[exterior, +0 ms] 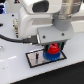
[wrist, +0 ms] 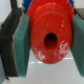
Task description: Insert the blue gear onto the right peg, followed by the red gear
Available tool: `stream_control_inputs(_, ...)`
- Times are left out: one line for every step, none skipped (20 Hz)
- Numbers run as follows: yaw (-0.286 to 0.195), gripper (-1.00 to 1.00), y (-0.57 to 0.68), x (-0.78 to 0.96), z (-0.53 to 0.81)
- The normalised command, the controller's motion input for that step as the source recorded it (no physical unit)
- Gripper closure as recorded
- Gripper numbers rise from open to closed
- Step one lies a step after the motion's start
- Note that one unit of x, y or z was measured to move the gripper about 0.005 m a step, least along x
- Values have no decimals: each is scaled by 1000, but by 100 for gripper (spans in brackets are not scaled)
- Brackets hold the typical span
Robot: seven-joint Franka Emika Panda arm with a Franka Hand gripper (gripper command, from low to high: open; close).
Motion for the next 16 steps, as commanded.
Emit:
stream_control_inputs(0, 100, 0, 255, -96)
stream_control_inputs(0, 100, 14, 216, -23)
stream_control_inputs(0, 100, 2, 147, -66)
stream_control_inputs(0, 100, 0, 153, 252)
stream_control_inputs(0, 100, -35, 176, 20)
stream_control_inputs(0, 100, 22, 151, 14)
stream_control_inputs(0, 100, 67, 96, 40)
stream_control_inputs(0, -100, 102, 79, 150)
stream_control_inputs(0, -100, 101, 21, 295)
stream_control_inputs(0, -100, 102, 27, 289)
stream_control_inputs(0, -100, 104, -25, 416)
stream_control_inputs(0, -100, 161, 32, 499)
stream_control_inputs(0, -100, 186, 13, 266)
stream_control_inputs(0, -100, 223, 61, 260)
stream_control_inputs(0, -100, 169, -23, 562)
stream_control_inputs(0, -100, 175, 7, 573)
